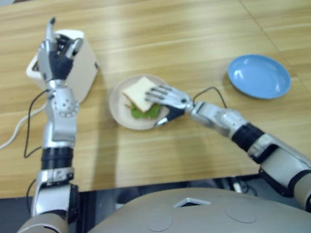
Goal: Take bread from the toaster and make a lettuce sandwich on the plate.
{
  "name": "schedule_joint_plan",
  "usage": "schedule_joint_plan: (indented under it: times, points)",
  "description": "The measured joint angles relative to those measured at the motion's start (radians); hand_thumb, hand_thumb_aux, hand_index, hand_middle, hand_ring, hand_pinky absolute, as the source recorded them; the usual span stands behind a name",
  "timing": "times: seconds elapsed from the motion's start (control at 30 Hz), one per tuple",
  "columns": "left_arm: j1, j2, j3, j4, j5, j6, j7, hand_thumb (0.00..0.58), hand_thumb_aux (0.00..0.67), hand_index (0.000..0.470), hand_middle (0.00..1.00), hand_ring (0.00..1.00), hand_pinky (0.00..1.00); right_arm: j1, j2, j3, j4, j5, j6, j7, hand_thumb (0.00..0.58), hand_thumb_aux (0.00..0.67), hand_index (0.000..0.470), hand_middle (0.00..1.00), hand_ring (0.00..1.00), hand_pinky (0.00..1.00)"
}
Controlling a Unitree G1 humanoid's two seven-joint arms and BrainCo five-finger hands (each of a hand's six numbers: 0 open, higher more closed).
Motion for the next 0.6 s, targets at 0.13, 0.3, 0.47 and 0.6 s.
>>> schedule_joint_plan:
  times: [0.13, 0.3, 0.47, 0.6]
  points:
    - [0.002, -0.017, 0.005, 0.052, -0.12, -0.057, -0.106, 0.0, 0.0, 0.0, 0.0, 0.0, 0.0, 0.019, -0.004, -0.024, 0.009, 0.059, -0.042, -0.038, 0.0, 0.0, 0.0, 0.0, 0.0, 0.0]
    - [0.009, -0.018, -0.005, 0.097, -0.234, -0.114, -0.265, 0.58, 0.67, 0.46, 1.0, 1.0, 1.0, 0.128, -0.064, -0.125, -0.094, 0.154, -0.135, -0.188, 0.0, 0.0, 0.0, 0.0, 0.0, 0.0]
    - [0.026, -0.001, -0.012, 0.104, -0.293, -0.14, -0.378, 0.58, 0.67, 0.46, 1.0, 1.0, 1.0, 0.2, -0.089, -0.377, -0.36, 0.356, -0.229, -0.301, 0.0, 0.0, 0.0, 0.0, 0.0, 0.0]
    - [0.05, 0.064, -0.008, 0.104, -0.317, -0.145, -0.461, 0.58, 0.67, 0.46, 1.0, 1.0, 1.0, 0.275, -0.091, -0.517, -0.477, 0.468, -0.239, -0.293, 0.0, 0.0, 0.0, 0.0, 0.0, 0.0]
